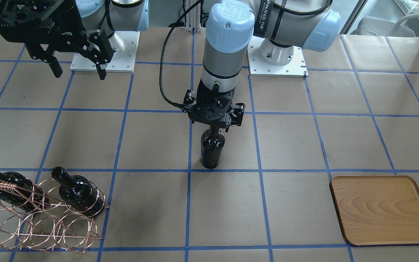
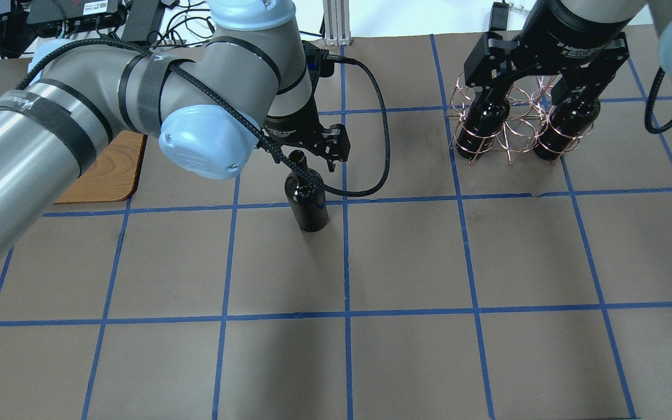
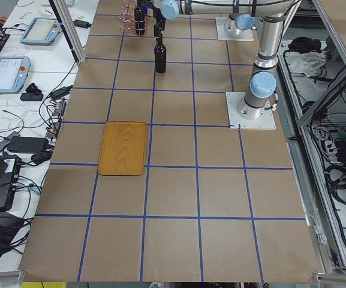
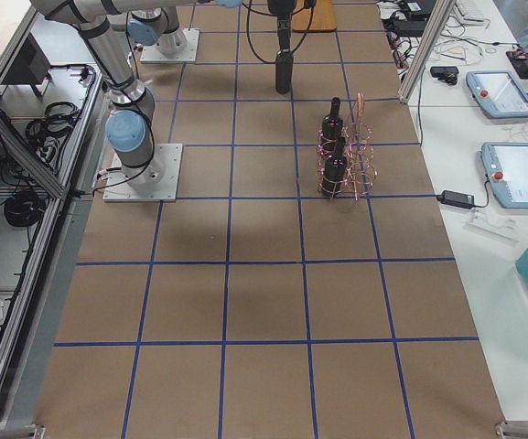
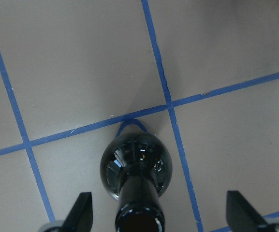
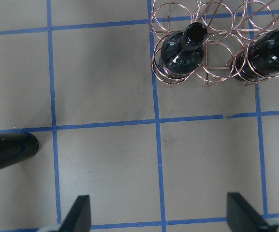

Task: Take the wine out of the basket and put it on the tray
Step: 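Close the left gripper on the bottle neck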

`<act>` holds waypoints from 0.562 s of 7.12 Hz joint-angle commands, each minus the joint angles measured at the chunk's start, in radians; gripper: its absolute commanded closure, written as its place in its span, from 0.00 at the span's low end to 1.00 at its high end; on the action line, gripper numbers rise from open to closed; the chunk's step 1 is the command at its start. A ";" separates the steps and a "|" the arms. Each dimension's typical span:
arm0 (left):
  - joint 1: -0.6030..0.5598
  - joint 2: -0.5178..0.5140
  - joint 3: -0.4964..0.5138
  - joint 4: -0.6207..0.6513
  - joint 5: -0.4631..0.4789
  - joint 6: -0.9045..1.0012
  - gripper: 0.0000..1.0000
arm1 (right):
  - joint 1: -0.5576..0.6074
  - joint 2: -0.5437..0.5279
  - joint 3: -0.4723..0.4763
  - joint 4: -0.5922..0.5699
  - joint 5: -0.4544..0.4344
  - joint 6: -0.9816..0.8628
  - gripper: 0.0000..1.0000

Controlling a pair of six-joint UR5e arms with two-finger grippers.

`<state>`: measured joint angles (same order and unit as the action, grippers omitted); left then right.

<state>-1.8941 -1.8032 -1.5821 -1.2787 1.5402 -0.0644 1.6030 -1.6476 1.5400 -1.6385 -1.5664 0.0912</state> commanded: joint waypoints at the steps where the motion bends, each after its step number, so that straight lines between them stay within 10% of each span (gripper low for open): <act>1: 0.006 -0.021 -0.001 0.012 0.005 0.038 0.13 | 0.000 0.000 0.000 0.009 -0.001 0.001 0.00; 4: 0.015 -0.019 -0.001 -0.001 0.054 0.092 0.14 | 0.000 -0.001 0.000 0.009 -0.003 -0.001 0.00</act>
<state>-1.8846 -1.8217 -1.5830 -1.2739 1.5862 0.0146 1.6030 -1.6478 1.5401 -1.6294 -1.5681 0.0910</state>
